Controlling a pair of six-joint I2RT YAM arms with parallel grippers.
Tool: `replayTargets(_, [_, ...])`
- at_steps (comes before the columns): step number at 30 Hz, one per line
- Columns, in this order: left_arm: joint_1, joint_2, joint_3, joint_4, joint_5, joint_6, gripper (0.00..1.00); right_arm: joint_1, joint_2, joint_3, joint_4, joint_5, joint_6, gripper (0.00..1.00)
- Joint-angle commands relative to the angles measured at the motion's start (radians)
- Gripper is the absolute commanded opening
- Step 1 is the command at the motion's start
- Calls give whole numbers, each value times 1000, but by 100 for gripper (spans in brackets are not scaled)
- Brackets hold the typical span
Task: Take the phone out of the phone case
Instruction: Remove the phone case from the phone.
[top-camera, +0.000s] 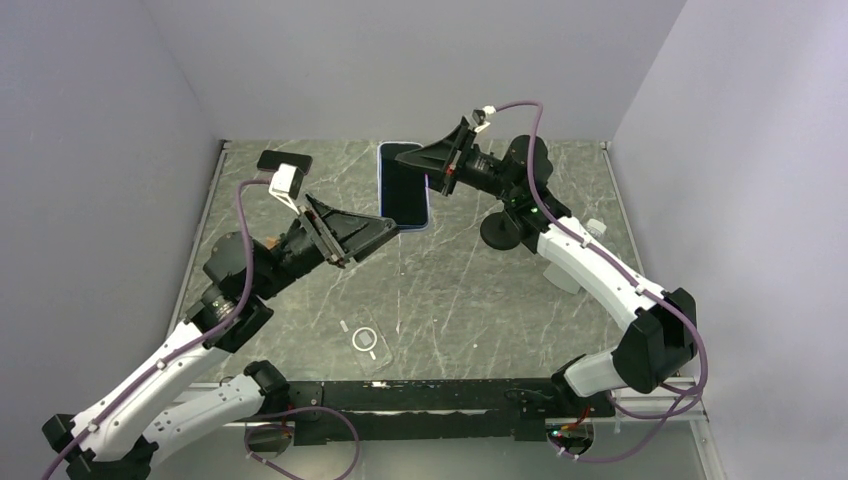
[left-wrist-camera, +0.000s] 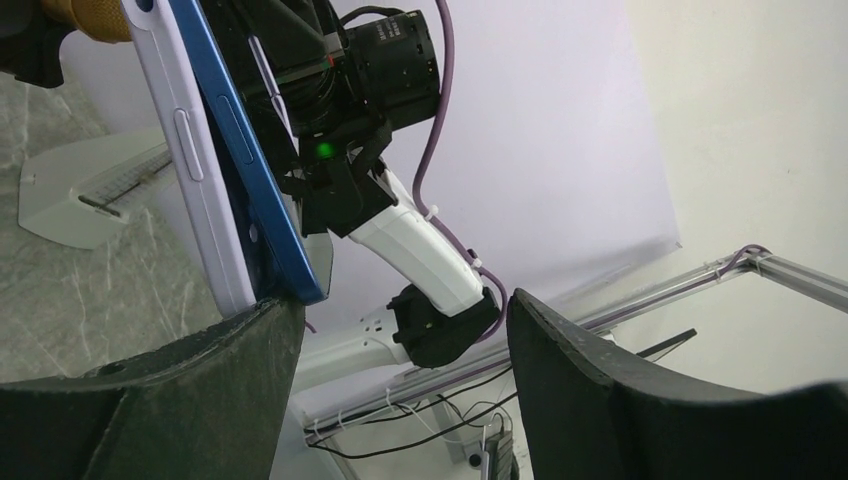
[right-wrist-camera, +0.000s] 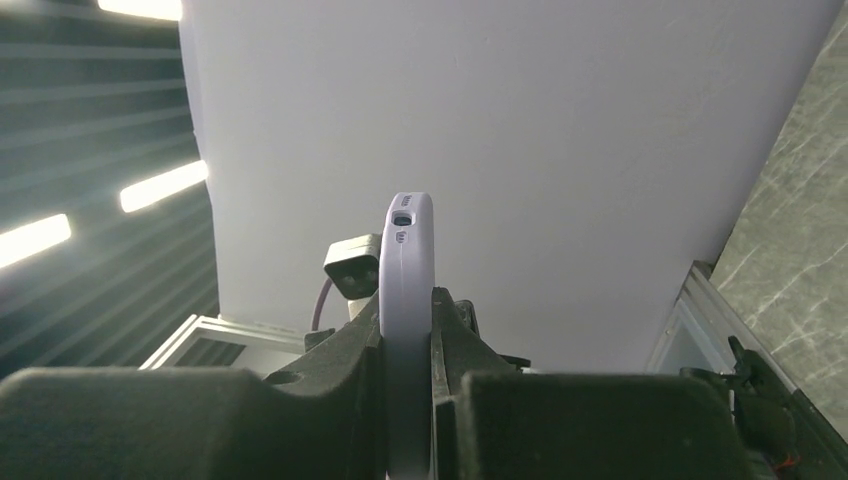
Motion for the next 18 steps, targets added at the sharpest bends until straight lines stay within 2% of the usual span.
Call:
replayTargets(1, [-3,-3,28,39,-59,-3,77,26,-30,36,10,12,-17,0])
replayTargets(8, [-5,-42,-7,33,-200,-33,71,86,-31,105,-159,54,-176,0])
replayTargets(10, [-4,-46,-17,41,-233,-38,66,107,-40,119,-219,74,-228,0])
replayTargets(13, [-3,-42,-16,47,-300,-28,51,126,-63,118,-277,101,-280,0])
replayTargets(18, [-4,-28,0,36,-355,-3,37,139,-80,125,-316,109,-321,0])
